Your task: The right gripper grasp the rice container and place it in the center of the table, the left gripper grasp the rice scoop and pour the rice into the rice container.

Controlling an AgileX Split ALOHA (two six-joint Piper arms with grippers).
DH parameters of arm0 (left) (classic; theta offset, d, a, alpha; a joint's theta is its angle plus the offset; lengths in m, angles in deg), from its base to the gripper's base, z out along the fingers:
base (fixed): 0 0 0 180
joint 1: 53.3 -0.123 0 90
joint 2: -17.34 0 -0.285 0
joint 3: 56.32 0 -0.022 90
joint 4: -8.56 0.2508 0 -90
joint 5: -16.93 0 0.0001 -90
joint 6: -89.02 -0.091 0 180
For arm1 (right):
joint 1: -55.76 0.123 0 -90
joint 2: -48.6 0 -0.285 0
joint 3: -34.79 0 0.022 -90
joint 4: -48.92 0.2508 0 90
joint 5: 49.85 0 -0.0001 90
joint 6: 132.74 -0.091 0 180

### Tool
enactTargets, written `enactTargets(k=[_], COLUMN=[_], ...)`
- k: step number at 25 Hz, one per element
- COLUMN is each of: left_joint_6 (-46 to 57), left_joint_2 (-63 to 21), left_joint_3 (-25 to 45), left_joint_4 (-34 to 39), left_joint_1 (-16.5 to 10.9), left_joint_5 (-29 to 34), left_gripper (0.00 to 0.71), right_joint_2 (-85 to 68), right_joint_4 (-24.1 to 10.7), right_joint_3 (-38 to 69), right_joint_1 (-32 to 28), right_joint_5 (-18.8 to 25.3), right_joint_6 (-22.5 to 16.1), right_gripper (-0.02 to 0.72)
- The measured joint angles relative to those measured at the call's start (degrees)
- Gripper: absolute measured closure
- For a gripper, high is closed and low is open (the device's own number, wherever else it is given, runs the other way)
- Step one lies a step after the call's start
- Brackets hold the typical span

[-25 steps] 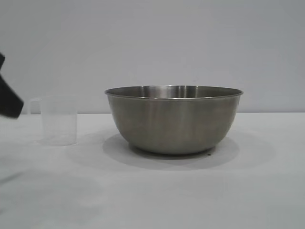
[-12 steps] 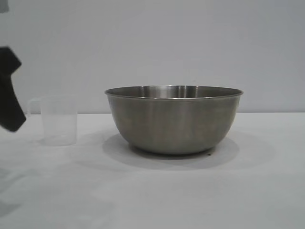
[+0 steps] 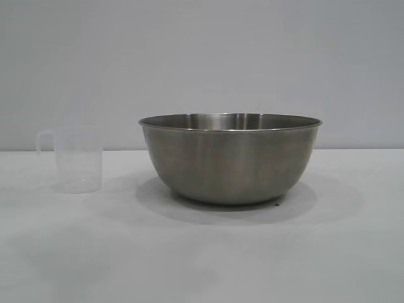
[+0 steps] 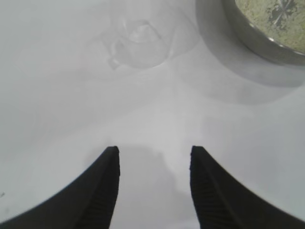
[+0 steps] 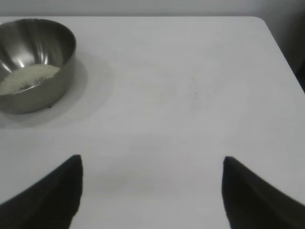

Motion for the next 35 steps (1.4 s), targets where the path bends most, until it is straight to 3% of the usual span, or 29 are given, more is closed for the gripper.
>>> enactTargets(k=[1, 7, 14, 20, 26, 35], left_joint_6=[-0.13, -0.37, -0.37, -2.6, -3.22, -5.95], left_joint_2=[-2.05, -13.23, -21.45, -29.22, -36.53, -37.69], left_joint_3=[0.0, 0.0, 0.35, 6.78, 12.42, 14.83], left_joint_4=[-0.66, -2.15, -2.04, -1.71, -1.13, -1.13], left_joint_1=[0.0, 0.0, 0.0, 0.0, 0.0, 0.0], left_joint_5=[1.43, 12.36, 23.66, 24.56, 19.09, 16.77], left_gripper=[0.413, 0.205, 0.195, 0.195, 0.195, 0.195], right_joint_2=[0.0, 0.0, 0.0, 0.0, 0.0, 0.0], right_joint_4=[0.0, 0.0, 0.0, 0.0, 0.0, 0.0], right_joint_3=[0.0, 0.0, 0.0, 0.0, 0.0, 0.0], right_joint_1=[0.0, 0.0, 0.0, 0.0, 0.0, 0.0], right_joint_5=[0.0, 0.0, 0.0, 0.0, 0.0, 0.0], right_joint_6=[0.0, 0.0, 0.0, 0.0, 0.0, 0.0], right_gripper=[0.138, 0.138, 0.138, 0.138, 0.138, 0.138])
